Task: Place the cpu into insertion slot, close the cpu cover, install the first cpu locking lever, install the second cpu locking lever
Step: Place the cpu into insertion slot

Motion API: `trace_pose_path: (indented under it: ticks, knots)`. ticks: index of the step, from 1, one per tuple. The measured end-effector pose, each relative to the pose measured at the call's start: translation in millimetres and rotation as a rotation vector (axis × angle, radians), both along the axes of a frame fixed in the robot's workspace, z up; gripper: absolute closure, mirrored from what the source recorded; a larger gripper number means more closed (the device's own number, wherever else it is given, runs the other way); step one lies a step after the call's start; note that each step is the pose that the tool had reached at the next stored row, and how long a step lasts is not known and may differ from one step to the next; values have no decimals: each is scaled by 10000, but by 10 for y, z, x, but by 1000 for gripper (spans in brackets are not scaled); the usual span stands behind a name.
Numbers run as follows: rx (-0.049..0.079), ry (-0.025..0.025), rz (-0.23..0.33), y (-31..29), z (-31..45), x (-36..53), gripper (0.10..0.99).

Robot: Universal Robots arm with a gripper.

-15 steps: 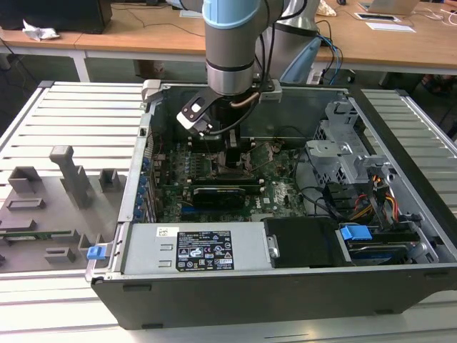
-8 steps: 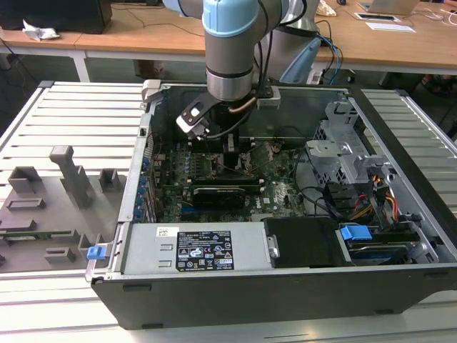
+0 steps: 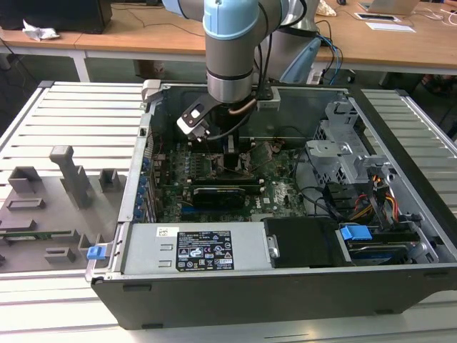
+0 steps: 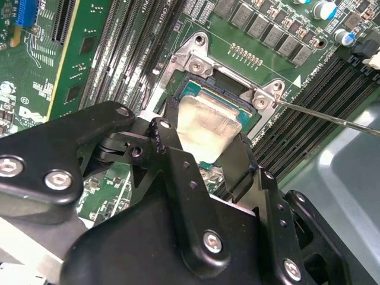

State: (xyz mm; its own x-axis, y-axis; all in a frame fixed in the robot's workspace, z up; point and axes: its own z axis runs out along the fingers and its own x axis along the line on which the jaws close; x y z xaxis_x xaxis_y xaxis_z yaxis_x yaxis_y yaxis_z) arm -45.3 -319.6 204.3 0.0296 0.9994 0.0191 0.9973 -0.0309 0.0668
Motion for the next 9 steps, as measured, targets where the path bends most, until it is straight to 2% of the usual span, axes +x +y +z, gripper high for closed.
trace_pose_path:
  ticks: [9]
  knots:
    - [-6, 0, 1, 1, -16, 1, 557]
